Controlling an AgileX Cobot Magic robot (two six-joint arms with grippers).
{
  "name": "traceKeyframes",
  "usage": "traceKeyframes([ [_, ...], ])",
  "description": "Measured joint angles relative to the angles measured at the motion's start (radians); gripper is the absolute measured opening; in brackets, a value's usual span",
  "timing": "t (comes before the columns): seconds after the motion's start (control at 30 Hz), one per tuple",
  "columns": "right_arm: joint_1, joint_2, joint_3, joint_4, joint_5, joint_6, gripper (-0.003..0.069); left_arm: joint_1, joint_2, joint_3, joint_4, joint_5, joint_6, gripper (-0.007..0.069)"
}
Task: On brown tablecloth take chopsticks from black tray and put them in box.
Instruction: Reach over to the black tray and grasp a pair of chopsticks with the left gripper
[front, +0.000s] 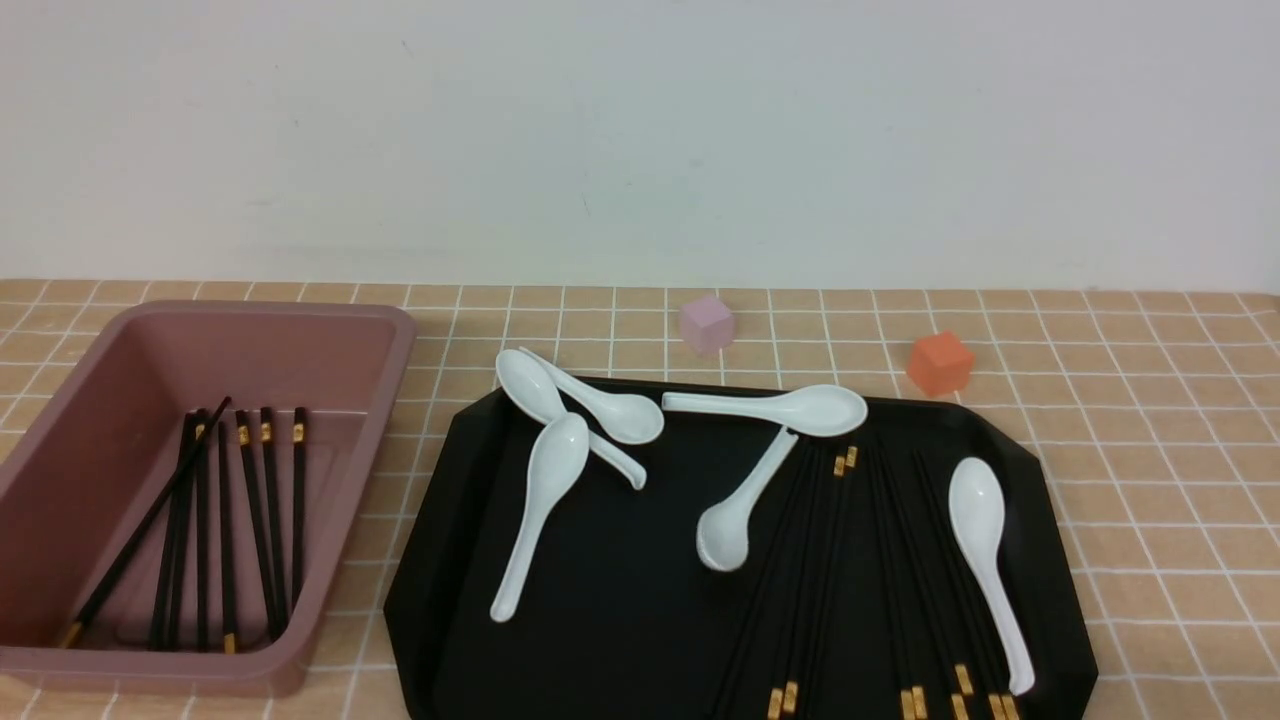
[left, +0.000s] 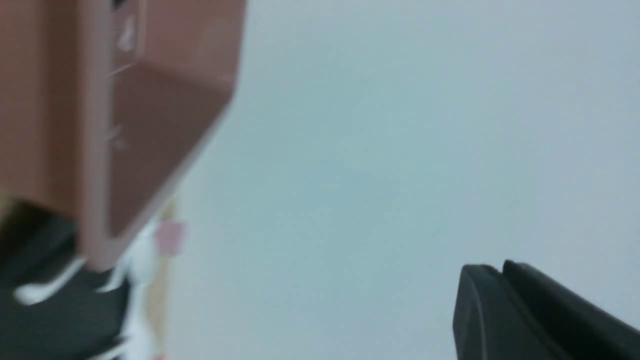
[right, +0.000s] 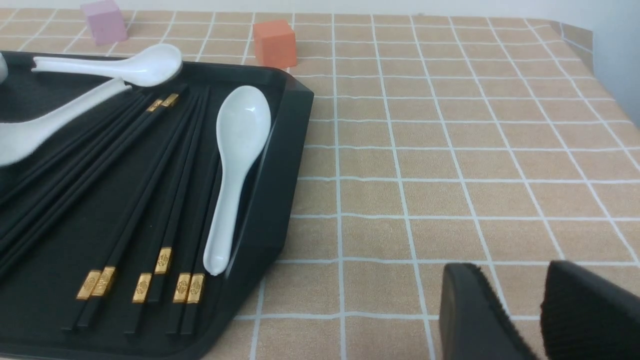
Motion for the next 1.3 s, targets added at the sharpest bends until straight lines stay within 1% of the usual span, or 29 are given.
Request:
traceKeyframes([
  [0.17,0.000,0.000,0.000,0.000,0.000,0.000,0.0240,0.000,0.000,0.000,-0.039,-0.116,-0.009,0.0049],
  [0.23,0.000,0.000,0.000,0.000,0.000,0.000,0.0240,0.000,0.000,-0.014,-0.031,-0.128,-0.018,0.0033],
  [0.3,0.000,0.000,0.000,0.000,0.000,0.000,0.0240,0.000,0.000,-0.063,0.029,-0.106,0.011,0.0004],
  [0.33,0.000,0.000,0.000,0.000,0.000,0.000,0.0240,0.000,0.000,-0.111,0.087,-0.088,0.059,-0.0013],
  [0.4,0.000,0.000,0.000,0.000,0.000,0.000,0.0240,0.000,0.002,-0.193,0.173,-0.072,0.120,-0.0013],
  [0.43,0.000,0.000,0.000,0.000,0.000,0.000,0.0240,0.000,0.041,-0.299,0.257,-0.035,0.219,-0.0013],
  [0.47,0.000,0.000,0.000,0.000,0.000,0.000,0.0240,0.000,0.066,-0.355,0.290,-0.013,0.251,-0.0013],
  [0.5,0.000,0.000,0.000,0.000,0.000,0.000,0.0240,0.000,0.119,-0.413,0.319,0.041,0.301,-0.0013],
  [0.57,0.000,0.000,0.000,0.000,0.000,0.000,0.0240,0.000,0.244,-0.555,0.380,0.204,0.374,-0.0013],
  [0.6,0.000,0.000,0.000,0.000,0.000,0.000,0.0240,0.000,0.325,-0.623,0.414,0.326,0.400,-0.0013],
  [0.63,0.000,0.000,0.000,0.000,0.000,0.000,0.0240,0.000,0.430,-0.686,0.457,0.490,0.422,-0.0013],
  [0.67,0.000,0.000,0.000,0.000,0.000,0.000,0.0240,0.000,0.487,-0.733,0.487,0.574,0.430,-0.0013],
  [0.7,0.000,0.000,0.000,0.000,0.000,0.000,0.0240,0.000,0.603,-0.798,0.528,0.739,0.448,-0.0013],
  [0.77,0.000,0.000,0.000,0.000,0.000,0.000,0.0240,0.000,0.781,-0.879,0.596,0.950,0.479,-0.0013],
  [0.8,0.000,0.000,0.000,0.000,0.000,0.000,0.0240,0.000,0.876,-0.925,0.621,1.044,0.506,-0.0013],
  [0.87,0.000,0.000,0.000,0.000,0.000,0.000,0.0240,-0.009,1.027,-0.992,0.628,1.154,0.575,-0.0013],
  [0.93,0.000,0.000,0.000,0.000,0.000,0.000,0.0240,-0.047,1.133,-1.035,0.583,1.195,0.630,-0.0013],
  [0.97,0.000,0.000,0.000,0.000,0.000,0.000,0.0240,-0.083,1.175,-1.047,0.549,1.198,0.649,-0.0013],
  [1.0,0.000,0.000,0.000,0.000,0.000,0.000,0.0240,-0.148,1.221,-1.057,0.510,1.188,0.660,-0.0013],
  [1.03,0.000,0.000,0.000,0.000,0.000,0.000,0.0240,-0.159,1.227,-1.060,0.499,1.185,0.663,-0.0013],
  [1.07,0.000,0.000,0.000,0.000,0.000,0.000,0.0240,-0.234,1.268,-1.069,0.479,1.162,0.663,-0.0013],
  [1.1,0.000,0.000,0.000,0.000,0.000,0.000,0.0240,-0.299,1.306,-1.074,0.475,1.131,0.658,-0.0013],
  [1.2,0.000,0.000,0.000,0.000,0.000,0.000,0.0240,-0.433,1.414,-1.104,0.495,1.076,0.640,-0.0013],
  [1.3,0.000,0.000,0.000,0.000,0.000,0.000,0.0240,-0.537,1.533,-1.148,0.536,1.048,0.602,-0.0013],
])
